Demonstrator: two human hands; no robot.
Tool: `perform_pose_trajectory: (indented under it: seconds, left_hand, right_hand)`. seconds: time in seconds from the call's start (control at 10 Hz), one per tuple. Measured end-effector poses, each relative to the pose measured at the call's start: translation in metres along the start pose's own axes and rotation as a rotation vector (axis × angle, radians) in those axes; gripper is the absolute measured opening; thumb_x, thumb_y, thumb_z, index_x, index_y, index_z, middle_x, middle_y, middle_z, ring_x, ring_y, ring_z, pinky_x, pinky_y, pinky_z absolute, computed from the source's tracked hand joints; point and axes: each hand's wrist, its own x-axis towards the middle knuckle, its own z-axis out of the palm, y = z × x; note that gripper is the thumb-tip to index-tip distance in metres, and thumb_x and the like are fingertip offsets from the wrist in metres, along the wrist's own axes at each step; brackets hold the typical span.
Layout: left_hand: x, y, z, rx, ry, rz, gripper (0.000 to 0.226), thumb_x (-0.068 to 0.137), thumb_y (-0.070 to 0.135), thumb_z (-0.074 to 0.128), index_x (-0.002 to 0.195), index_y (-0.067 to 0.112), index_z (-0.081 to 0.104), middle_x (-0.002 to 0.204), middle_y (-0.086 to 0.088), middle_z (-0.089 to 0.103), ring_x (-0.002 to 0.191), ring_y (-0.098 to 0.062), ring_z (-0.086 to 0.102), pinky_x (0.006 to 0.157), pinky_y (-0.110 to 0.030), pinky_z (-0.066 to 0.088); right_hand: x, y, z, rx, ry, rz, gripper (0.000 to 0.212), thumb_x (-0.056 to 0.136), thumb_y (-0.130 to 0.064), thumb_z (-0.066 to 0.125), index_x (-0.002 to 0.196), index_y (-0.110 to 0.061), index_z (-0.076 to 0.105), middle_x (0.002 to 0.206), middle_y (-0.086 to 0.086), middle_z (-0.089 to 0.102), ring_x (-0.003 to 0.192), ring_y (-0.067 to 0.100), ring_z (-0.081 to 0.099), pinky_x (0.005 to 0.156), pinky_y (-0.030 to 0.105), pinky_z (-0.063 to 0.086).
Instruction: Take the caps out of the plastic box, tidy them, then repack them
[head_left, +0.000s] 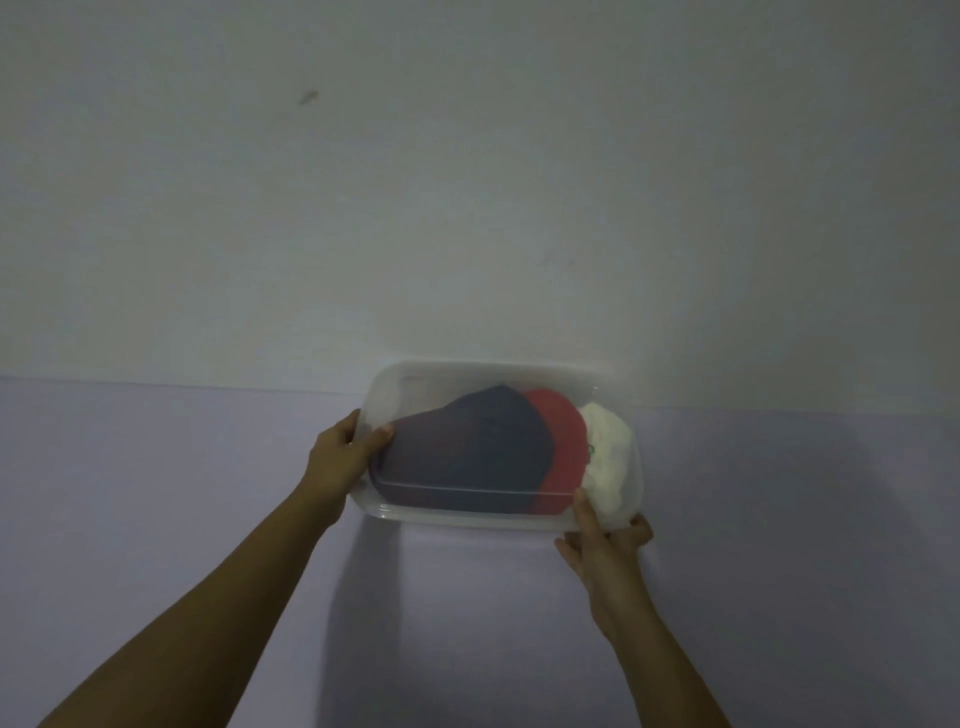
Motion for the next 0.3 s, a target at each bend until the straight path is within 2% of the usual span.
perform_pose_trajectory:
  seconds: [0.1, 0.2, 0.3]
  left_hand:
    - [-0.003, 0.002, 0.001, 0.111, 0.047, -0.007, 0.072, 0.077, 0.052, 0.063, 0.137, 0.016, 0.044, 0.136, -0.012, 0.053, 0.12, -0.035, 0.052, 0.101, -0.051, 0.043]
    - [-0.027, 0.016, 0.006, 0.216, 0.199, 0.047, 0.077, 0.089, 0.041, 0.057, 0.148, 0.007, 0.021, 0.153, -0.014, 0.028, 0.139, -0.033, 0.03, 0.113, -0.044, 0.027]
    - [-0.05, 0.028, 0.005, 0.219, 0.191, 0.124, 0.068, 0.093, 0.032, 0.053, 0.147, 0.005, 0.021, 0.154, -0.015, 0.026, 0.14, -0.032, 0.027, 0.114, -0.042, 0.024]
  right_hand:
    - [-0.004, -0.005, 0.0, -0.068, -0.02, 0.019, 0.074, 0.08, -0.031, 0.07, 0.134, -0.023, 0.019, 0.128, 0.006, 0.043, 0.112, 0.024, 0.05, 0.077, 0.034, 0.053]
    - [-0.017, -0.021, -0.003, -0.363, 0.091, -0.128, 0.095, 0.074, -0.034, 0.075, 0.142, -0.014, 0.013, 0.143, 0.013, 0.033, 0.123, 0.027, 0.042, 0.099, 0.038, 0.041]
    - [-0.037, -0.04, -0.003, -0.458, 0.106, -0.271, 0.095, 0.077, -0.031, 0.073, 0.146, -0.005, 0.012, 0.153, 0.018, 0.016, 0.14, 0.031, 0.023, 0.111, 0.04, 0.027]
